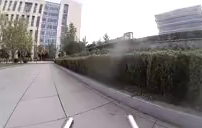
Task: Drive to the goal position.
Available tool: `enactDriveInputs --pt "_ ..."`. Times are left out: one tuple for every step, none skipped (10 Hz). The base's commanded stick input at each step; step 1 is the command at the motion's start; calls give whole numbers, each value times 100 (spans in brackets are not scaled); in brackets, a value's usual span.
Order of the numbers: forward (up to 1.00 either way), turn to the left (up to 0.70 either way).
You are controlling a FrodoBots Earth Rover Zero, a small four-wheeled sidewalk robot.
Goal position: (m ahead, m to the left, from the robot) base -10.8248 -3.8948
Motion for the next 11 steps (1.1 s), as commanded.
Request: enactDriveInputs --pt "0 0" --pt "0 0" --pt "0 0" --pt "0 0" --pt "0 20" --pt "0 45" --pt "0 45" --pt "0 45" --pt "0 45" --pt "0 45" --pt "0 45"
